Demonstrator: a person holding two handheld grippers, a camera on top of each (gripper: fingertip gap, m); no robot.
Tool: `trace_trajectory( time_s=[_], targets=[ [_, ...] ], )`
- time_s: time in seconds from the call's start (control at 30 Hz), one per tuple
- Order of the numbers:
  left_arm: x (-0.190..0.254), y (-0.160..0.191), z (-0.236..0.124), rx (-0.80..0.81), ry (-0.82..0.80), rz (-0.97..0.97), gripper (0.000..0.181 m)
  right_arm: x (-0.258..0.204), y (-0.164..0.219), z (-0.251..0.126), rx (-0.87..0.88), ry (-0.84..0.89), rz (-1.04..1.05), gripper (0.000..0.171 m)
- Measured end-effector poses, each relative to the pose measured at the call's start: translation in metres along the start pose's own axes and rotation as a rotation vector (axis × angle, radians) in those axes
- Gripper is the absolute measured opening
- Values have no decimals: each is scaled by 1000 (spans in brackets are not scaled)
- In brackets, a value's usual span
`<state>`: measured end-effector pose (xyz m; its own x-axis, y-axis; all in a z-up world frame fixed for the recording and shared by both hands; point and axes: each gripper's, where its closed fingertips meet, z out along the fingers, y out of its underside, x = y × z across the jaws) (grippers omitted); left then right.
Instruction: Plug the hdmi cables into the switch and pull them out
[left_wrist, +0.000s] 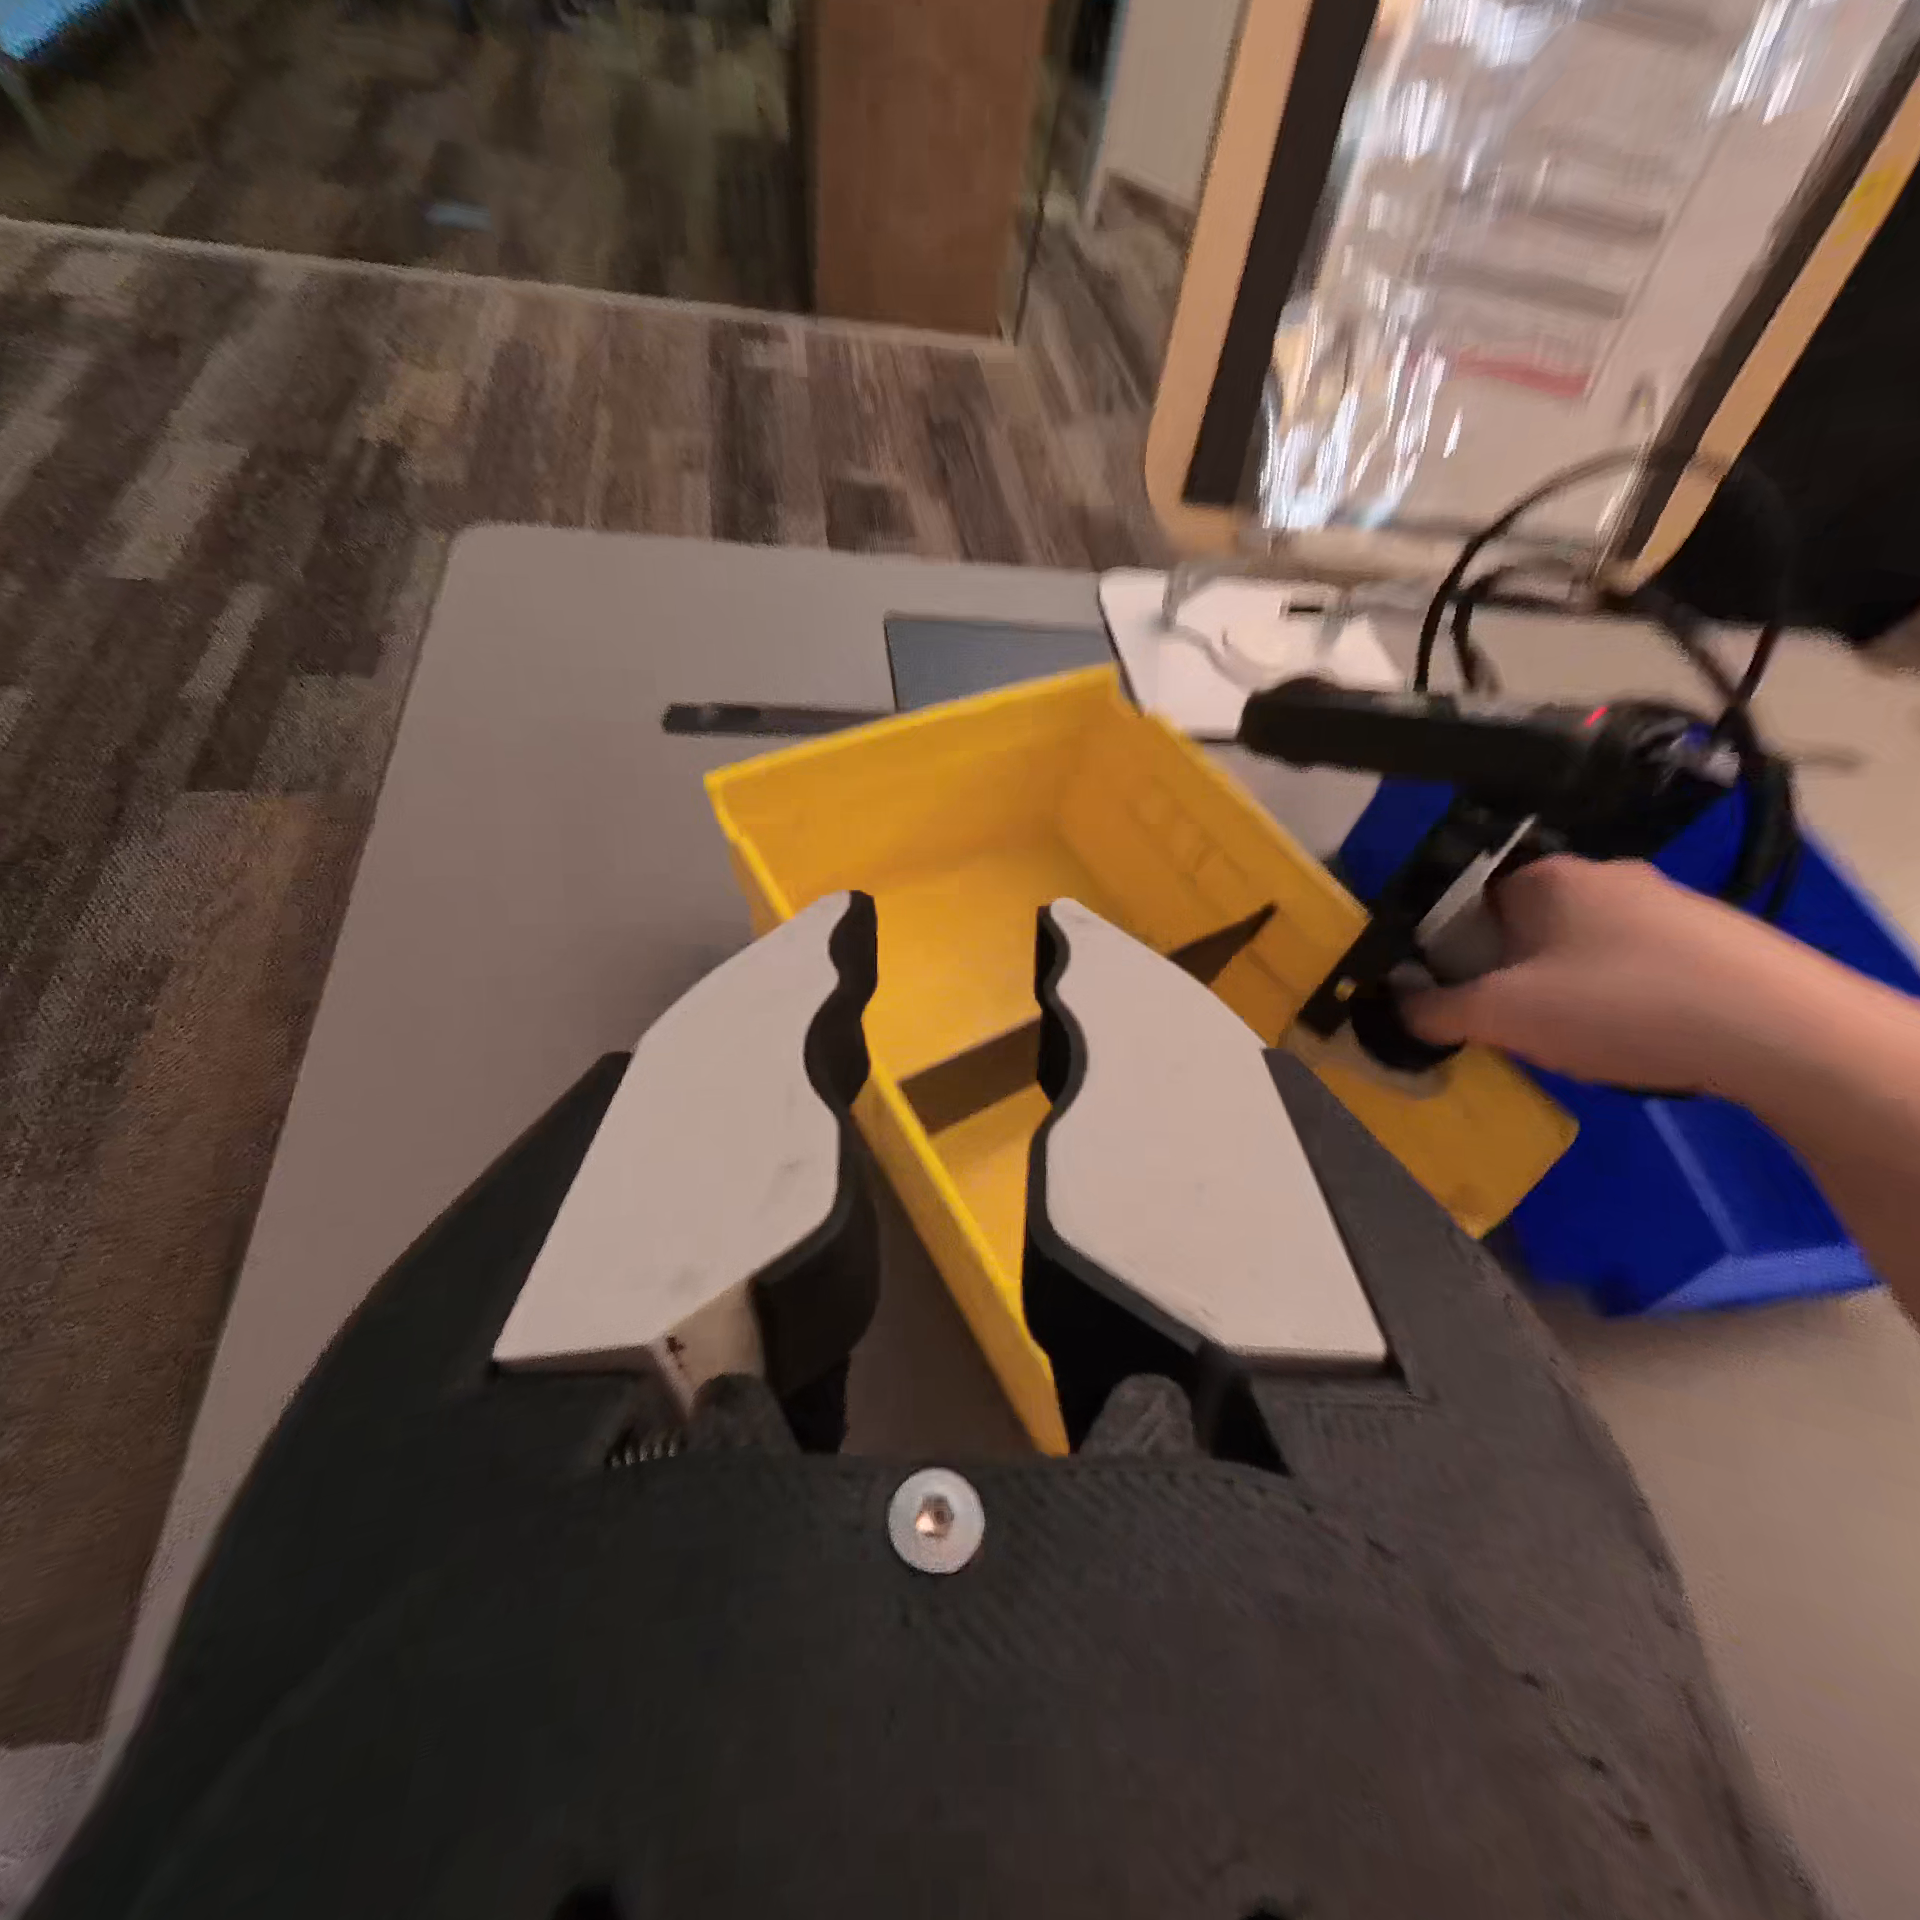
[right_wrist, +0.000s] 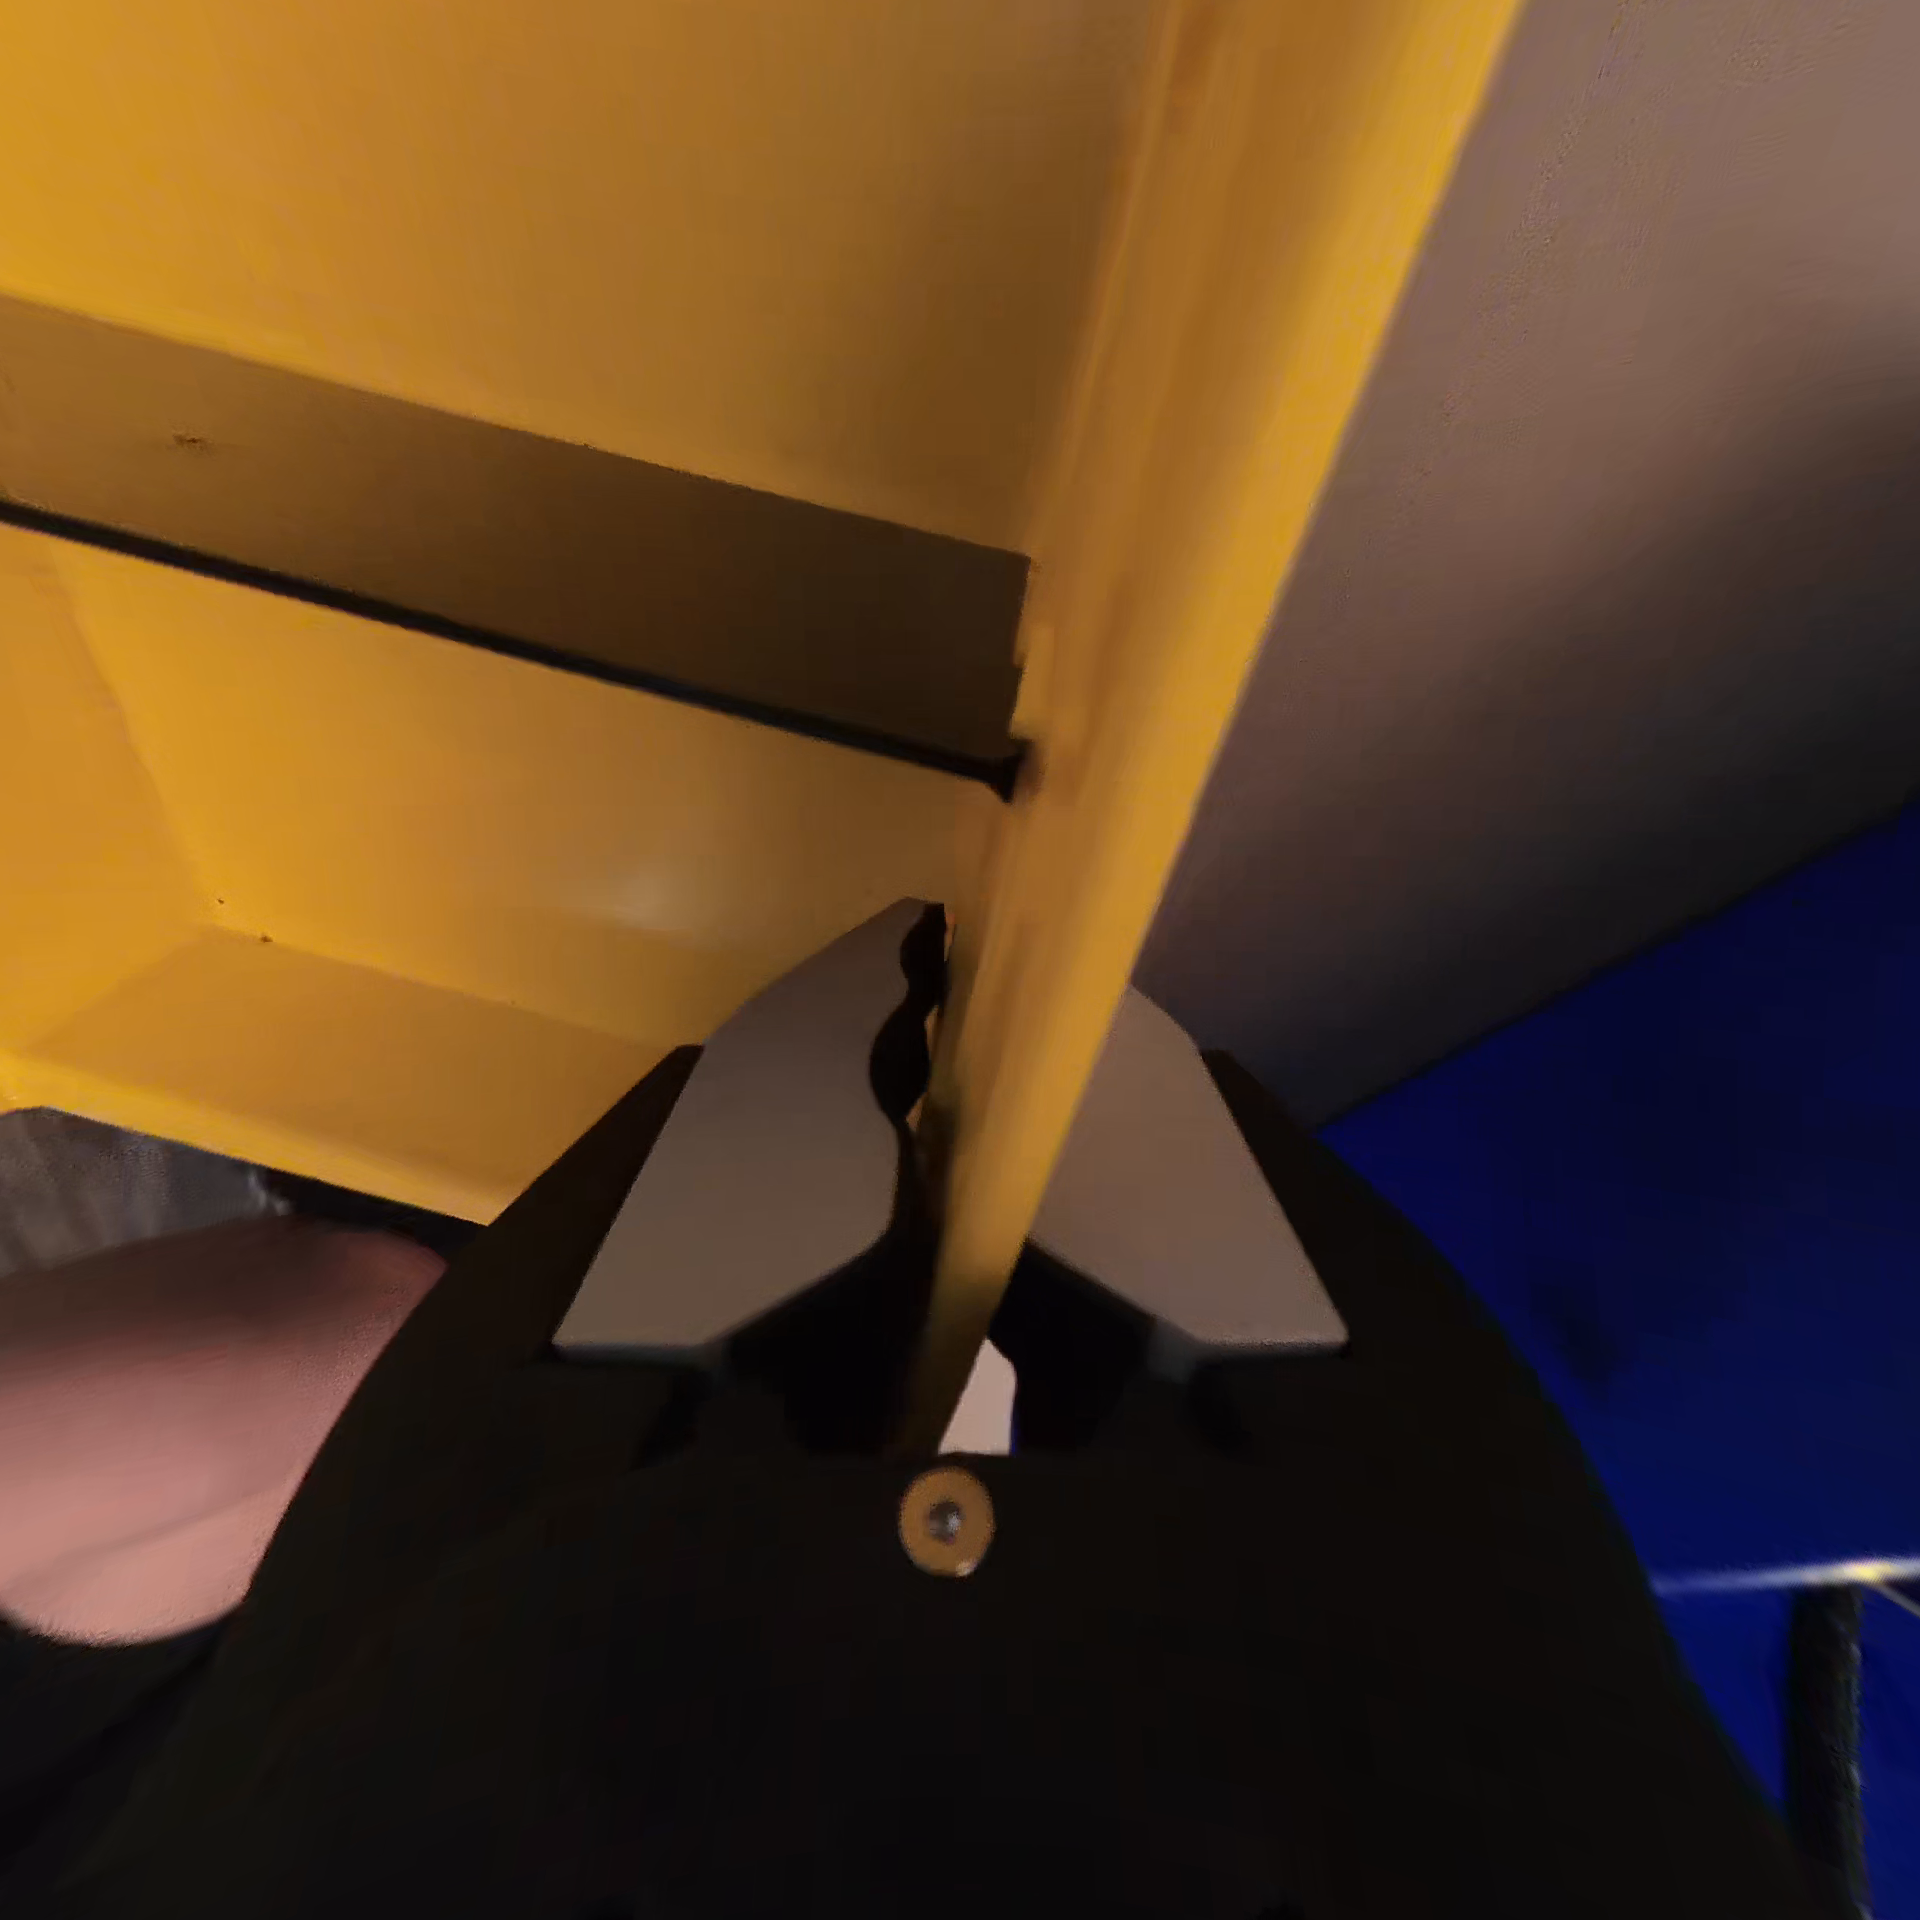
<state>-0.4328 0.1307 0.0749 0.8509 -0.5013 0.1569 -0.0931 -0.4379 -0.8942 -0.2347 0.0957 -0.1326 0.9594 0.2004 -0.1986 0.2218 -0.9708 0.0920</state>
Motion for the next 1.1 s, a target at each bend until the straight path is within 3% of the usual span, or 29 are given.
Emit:
trace_trajectory(
  time_s=[0.1, 0.2, 0.3, 0.4, 0.53, 0.67, 0.77, 0.87, 1.1],
  targets=[
    [1, -31, -39, 200, -9, -114, 31, -24, 1, -24, -66, -32, -54, 4],
    [-2, -63, -107, 508, -66, -227, 55, -44, -10, -74, -17, -32, -127, 4],
    [5, -74, -174, 741, -79, -257, 75, -60, -11, -156, 75, -56, -213, 4],
    [28, -75, -205, 828, 7, -224, 76, -55, 5, -262, 215, -95, -263, 4],
    [72, -75, -171, 674, 201, -145, 75, -7, 67, -384, 398, -200, -222, 4],
    [139, -54, -67, 268, 453, -29, 78, 86, 139, -437, 554, -177, -76, 4],
    [193, -6, 23, -114, 622, 7, 84, 181, 195, -435, 609, -65, 123, 4],
    [234, 43, 89, -374, 665, 25, 80, 271, 252, -398, 595, 34, 307, 5],
    [275, 128, 151, -656, 535, 209, 72, 395, 349, -231, 406, -25, 583, 5]
  ],
)
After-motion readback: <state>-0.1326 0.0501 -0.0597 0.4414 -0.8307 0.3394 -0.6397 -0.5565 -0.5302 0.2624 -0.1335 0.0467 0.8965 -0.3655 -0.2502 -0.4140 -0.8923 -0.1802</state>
